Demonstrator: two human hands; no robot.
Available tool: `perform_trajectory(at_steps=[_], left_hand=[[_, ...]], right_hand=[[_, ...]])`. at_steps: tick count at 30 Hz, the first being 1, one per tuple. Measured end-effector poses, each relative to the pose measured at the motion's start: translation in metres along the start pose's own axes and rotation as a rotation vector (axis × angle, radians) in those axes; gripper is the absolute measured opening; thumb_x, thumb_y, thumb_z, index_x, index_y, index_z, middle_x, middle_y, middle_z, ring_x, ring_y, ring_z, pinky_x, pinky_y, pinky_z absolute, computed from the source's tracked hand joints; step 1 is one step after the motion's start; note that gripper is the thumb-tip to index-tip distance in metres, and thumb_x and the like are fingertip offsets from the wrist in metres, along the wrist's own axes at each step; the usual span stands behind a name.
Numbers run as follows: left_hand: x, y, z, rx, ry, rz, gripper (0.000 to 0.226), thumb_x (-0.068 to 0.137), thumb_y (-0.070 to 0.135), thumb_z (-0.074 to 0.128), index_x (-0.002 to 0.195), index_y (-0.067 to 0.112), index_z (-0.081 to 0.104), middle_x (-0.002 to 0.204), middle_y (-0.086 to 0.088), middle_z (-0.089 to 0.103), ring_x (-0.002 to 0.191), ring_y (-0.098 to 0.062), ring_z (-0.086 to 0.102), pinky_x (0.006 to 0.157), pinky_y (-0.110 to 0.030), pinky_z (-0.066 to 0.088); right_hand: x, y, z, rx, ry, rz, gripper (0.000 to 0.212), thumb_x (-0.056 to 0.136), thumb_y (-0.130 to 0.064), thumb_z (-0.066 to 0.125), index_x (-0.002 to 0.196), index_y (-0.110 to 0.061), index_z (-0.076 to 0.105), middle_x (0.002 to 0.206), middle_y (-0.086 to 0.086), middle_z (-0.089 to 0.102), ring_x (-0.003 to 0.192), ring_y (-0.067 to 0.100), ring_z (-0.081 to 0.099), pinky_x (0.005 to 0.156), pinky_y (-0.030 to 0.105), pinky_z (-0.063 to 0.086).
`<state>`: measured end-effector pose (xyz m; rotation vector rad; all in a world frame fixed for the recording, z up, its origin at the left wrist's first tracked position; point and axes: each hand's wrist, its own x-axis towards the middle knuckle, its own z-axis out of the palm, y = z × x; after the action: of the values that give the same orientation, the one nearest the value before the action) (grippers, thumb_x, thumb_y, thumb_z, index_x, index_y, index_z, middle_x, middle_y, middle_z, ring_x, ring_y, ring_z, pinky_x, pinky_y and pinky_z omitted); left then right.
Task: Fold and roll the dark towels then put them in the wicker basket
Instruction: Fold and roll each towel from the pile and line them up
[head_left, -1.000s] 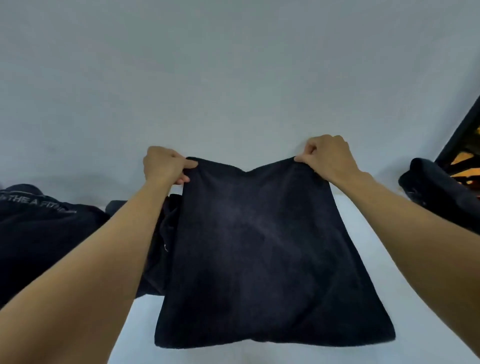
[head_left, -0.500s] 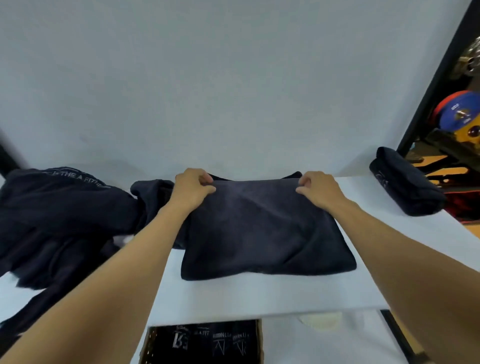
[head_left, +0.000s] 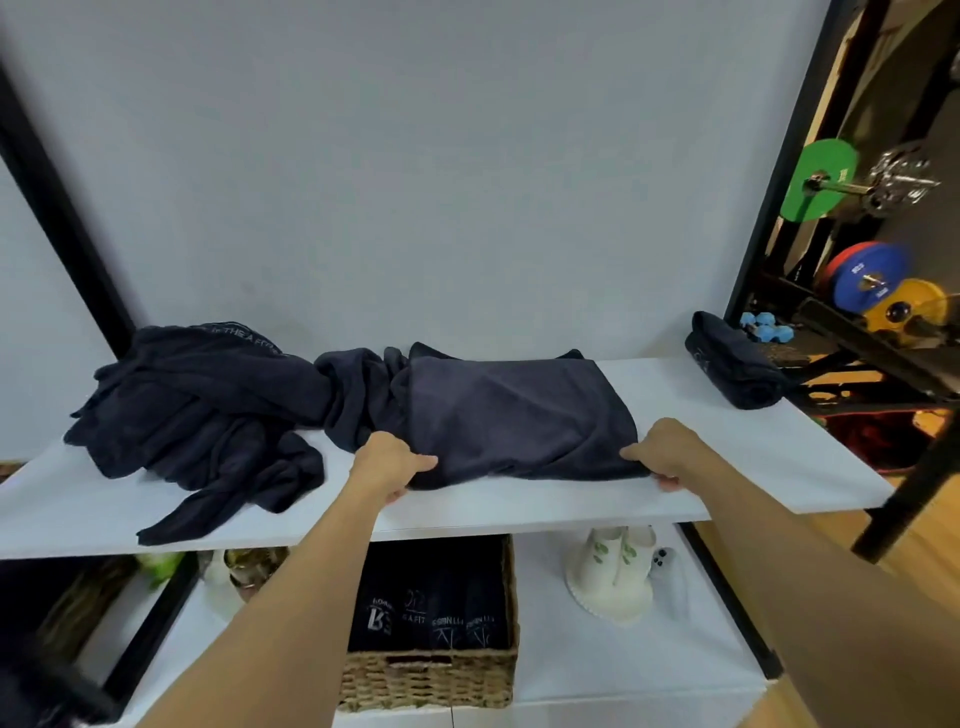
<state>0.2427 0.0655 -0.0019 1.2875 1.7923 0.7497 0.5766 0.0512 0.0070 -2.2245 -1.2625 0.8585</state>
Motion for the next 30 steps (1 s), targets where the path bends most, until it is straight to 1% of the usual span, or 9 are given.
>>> perform_trajectory(at_steps=[3,5,12,15,19,23,26,28,30], left_hand=[[-0.005,0.008,-0.005,-0.234,0.033,0.019,0.032,0.087,0.018,0.070,0.069,0.012,0.045,0.087,-0.009,0.057,0.069,-0.030,0.061,0.054,-0.028,0.050],[-0.007,0.020,-0.011,-0.404,0.051,0.064,0.019,0.091,0.013,0.066,0.079,0.008,0.052,0.093,-0.010,0.060,0.067,-0.031,0.068,0.053,-0.027,0.053],[-0.017,0.110,-0.050,-0.917,0.019,0.191,0.007,0.088,0.003,0.068,0.089,0.000,0.061,0.076,-0.007,0.058,0.058,-0.012,0.058,0.054,-0.018,0.052],[-0.020,0.147,-0.067,-0.951,-0.001,0.241,0.010,0.087,0.008,0.070,0.089,0.002,0.062,0.080,-0.007,0.061,0.055,-0.013,0.058,0.050,-0.019,0.046],[-0.022,0.187,-0.084,-0.914,0.030,0.290,0.012,0.091,0.017,0.066,0.096,0.007,0.059,0.084,-0.006,0.059,0.048,-0.013,0.052,0.040,-0.019,0.037],[-0.023,0.216,-0.093,-1.031,-0.030,0.334,0.012,0.089,0.008,0.068,0.098,0.001,0.063,0.084,-0.006,0.061,0.053,-0.011,0.056,0.048,-0.016,0.044],[-0.026,0.225,-0.097,-0.908,-0.169,0.450,0.041,0.085,-0.005,0.066,0.124,0.007,0.061,0.089,-0.008,0.065,0.062,-0.012,0.059,0.059,-0.018,0.047],[-0.027,0.231,-0.097,-0.781,-0.153,0.497,0.051,0.085,-0.009,0.063,0.128,0.019,0.059,0.086,-0.008,0.065,0.061,-0.013,0.056,0.057,-0.020,0.045],[-0.029,0.238,-0.097,-0.676,-0.066,0.540,0.045,0.086,-0.007,0.064,0.124,0.016,0.062,0.084,-0.008,0.066,0.058,-0.013,0.054,0.055,-0.020,0.045]], right_hand=[[-0.009,-0.005,-0.011,0.353,-0.012,0.047,0.017,0.090,-0.009,0.064,0.084,0.001,0.052,0.090,0.023,0.061,0.067,0.033,0.063,0.040,0.021,0.046],[-0.015,-0.013,-0.023,0.515,-0.003,0.028,0.009,0.091,-0.005,0.060,0.088,0.001,0.054,0.090,0.022,0.065,0.062,0.027,0.066,0.039,0.021,0.048],[-0.024,-0.078,-0.092,1.094,-0.010,-0.154,0.011,0.091,-0.009,0.066,0.083,-0.004,0.060,0.075,0.008,0.061,0.051,0.009,0.058,0.048,0.015,0.050],[-0.028,-0.107,-0.128,1.229,-0.023,-0.235,0.012,0.089,-0.011,0.070,0.085,-0.004,0.061,0.076,0.006,0.060,0.057,0.010,0.057,0.052,0.014,0.050],[-0.029,-0.135,-0.172,1.251,0.020,-0.316,0.014,0.087,-0.016,0.073,0.085,-0.012,0.059,0.074,0.000,0.060,0.051,0.008,0.051,0.043,0.017,0.039],[-0.022,-0.148,-0.204,1.125,0.109,-0.373,0.020,0.088,-0.023,0.071,0.079,-0.018,0.054,0.070,-0.003,0.051,0.048,0.006,0.042,0.038,0.018,0.024],[-0.021,-0.150,-0.219,1.096,0.127,-0.388,0.017,0.088,-0.023,0.071,0.079,-0.018,0.057,0.069,-0.005,0.052,0.049,0.006,0.040,0.039,0.018,0.022],[-0.021,-0.147,-0.226,1.099,0.086,-0.433,0.008,0.087,-0.019,0.070,0.086,-0.018,0.062,0.076,-0.004,0.058,0.056,0.006,0.042,0.042,0.018,0.024],[-0.024,-0.144,-0.231,1.052,0.040,-0.508,0.011,0.088,-0.015,0.068,0.097,-0.020,0.068,0.088,-0.007,0.063,0.063,0.005,0.047,0.046,0.018,0.029]])
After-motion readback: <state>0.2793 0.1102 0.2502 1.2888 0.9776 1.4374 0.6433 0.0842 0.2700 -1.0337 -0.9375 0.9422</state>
